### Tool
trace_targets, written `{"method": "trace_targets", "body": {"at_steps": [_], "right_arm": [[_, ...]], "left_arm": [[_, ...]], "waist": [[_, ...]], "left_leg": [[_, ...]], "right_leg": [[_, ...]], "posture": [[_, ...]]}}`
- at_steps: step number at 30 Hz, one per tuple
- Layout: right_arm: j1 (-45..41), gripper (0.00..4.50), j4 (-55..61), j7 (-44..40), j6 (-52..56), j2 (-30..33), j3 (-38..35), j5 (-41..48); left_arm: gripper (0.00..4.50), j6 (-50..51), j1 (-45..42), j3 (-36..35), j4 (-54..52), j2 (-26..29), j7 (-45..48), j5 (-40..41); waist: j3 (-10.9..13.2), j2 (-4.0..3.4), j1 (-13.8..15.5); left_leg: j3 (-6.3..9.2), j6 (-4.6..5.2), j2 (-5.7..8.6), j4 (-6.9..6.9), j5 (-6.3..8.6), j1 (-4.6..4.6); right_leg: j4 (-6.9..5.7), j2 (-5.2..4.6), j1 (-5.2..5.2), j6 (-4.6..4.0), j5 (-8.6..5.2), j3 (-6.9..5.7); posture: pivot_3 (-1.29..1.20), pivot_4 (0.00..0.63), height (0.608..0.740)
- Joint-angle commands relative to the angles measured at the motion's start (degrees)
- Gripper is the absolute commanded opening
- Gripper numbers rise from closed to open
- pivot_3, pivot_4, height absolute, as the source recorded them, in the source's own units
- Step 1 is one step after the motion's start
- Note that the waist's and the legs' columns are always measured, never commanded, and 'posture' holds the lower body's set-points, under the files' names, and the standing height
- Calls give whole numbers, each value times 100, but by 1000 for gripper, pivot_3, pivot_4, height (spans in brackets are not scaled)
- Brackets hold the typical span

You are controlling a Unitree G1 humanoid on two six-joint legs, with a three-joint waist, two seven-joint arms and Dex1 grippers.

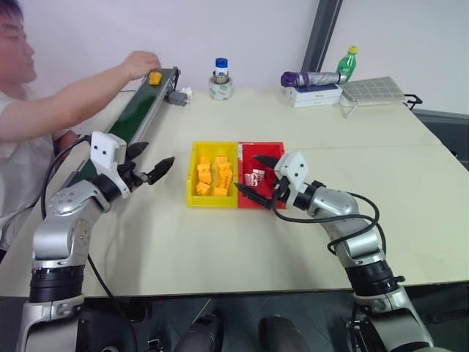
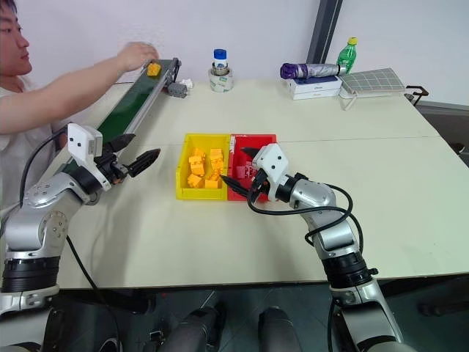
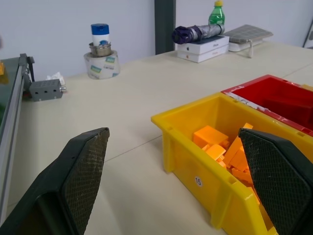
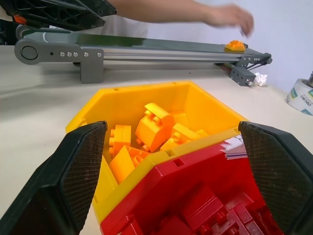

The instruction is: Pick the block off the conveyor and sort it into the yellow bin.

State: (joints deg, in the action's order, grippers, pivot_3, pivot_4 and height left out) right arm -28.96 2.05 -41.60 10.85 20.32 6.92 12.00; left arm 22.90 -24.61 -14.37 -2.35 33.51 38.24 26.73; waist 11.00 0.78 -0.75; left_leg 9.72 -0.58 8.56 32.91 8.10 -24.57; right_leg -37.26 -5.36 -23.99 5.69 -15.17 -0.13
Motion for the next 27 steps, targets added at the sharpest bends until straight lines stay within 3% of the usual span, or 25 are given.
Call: {"method": "trace_targets", "body": {"at_steps": [1, 8, 15, 22, 27], "right_arm": [[-20, 4500, 205, -20, -87, 2, -21, 24], [-12, 4500, 205, -44, -87, 5, -28, 27], [-17, 4500, 198, -60, -88, -8, -17, 38], [2, 4500, 223, -103, -71, 5, -14, 65], [-15, 4500, 170, -140, -97, -7, -5, 51]], "left_arm": [[4467, -238, -100, -184, -109, -13, -37, 62], [4467, -190, 37, -334, -327, 9, -43, 238], [4467, -958, 255, -827, -264, -129, -506, 36], [4467, -1092, 1199, -1136, -814, -249, -1095, -169], [4467, -1072, 1718, -1584, -1027, -351, -2028, -587]], "waist": [[0, 0, 1], [0, 0, 0], [-1, 1, 5], [-1, 1, 2], [-1, 2, 6]], "left_leg": [[0, 0, 0, 0, 0, 0], [0, 0, 0, 0, 0, 0], [-2, 0, -3, 0, 0, 0], [-11, 2, -3, 0, 1, 0], [-12, 1, -5, 4, 1, 1]], "right_leg": [[0, 0, 0, 0, 0, 0], [0, 0, 0, 0, 0, 0], [0, 2, -1, -3, 0, 2], [1, 1, -3, -3, 1, 11], [0, 2, 0, -18, -3, 11]], "posture": [[0, 150, 740], [0, 150, 740], [0, 150, 740], [0, 150, 740], [0, 150, 740]]}}
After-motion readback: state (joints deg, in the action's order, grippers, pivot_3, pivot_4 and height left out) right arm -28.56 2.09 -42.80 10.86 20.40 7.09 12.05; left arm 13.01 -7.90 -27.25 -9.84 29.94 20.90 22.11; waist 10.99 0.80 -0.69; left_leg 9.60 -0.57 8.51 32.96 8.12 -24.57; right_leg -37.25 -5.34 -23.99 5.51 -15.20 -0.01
